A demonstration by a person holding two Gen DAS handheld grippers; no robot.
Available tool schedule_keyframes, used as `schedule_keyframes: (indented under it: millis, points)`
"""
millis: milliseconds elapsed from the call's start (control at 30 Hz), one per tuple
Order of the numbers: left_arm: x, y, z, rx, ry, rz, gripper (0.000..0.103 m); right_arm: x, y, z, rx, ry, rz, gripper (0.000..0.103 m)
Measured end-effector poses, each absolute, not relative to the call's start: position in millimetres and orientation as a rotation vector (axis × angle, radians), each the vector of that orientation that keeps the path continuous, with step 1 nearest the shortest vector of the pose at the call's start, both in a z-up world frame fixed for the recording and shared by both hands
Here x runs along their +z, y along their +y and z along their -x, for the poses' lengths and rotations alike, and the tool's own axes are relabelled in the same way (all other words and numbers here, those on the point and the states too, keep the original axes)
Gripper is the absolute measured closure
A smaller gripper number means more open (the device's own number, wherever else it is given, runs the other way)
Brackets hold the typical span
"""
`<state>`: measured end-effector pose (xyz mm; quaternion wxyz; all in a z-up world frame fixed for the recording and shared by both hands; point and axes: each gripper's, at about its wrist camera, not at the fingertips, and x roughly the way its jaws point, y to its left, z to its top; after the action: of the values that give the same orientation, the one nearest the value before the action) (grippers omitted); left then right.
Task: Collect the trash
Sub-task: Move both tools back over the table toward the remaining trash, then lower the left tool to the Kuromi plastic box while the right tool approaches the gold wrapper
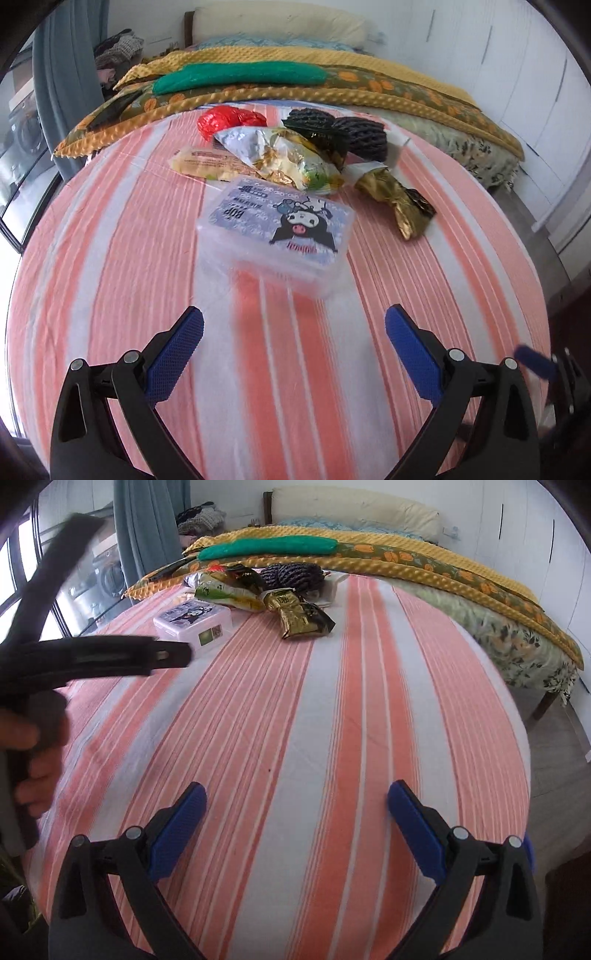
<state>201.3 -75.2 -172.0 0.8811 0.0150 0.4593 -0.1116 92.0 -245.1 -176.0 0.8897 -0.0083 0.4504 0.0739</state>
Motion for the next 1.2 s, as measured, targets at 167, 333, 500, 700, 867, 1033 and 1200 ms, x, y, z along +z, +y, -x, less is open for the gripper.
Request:
schedule_keyframes:
  millis: [167,333,500,700,867,1033,1200]
  points:
    - [-179,-56,-221,-0.122,0.972,0.029,0.005,-175,-244,-89,0.159,0.921,0.022,0.007]
    - [-176,17,-205,0.012,0.961,0.079,0.005,-175,-243,-90,0.156,0.923,0.019,0.007]
    - [-164,44,-193,-0.06,0.916,0.13,0.006,-176,-242,-92,0.146,0.926,0.029,0.007]
    - [-158,-20,-230,-0.258,0.97,-0.011,0.006,-176,-243,-92,0.142,0.925,0.028,0.006]
    - [-175,-39,-260,-0.191,1.005,-0.113,0.012,-177,-244,-92,0.138,0.923,0.024,0.006]
    - [-171,-27,-244,-0.248,0.985,-0.121,0.035,-177,-244,-92,0.14,0.923,0.024,0.006]
    - [-170,3,-195,-0.315,0.974,-0.148,0.035,-177,-245,-91,0.136,0.92,0.02,0.006]
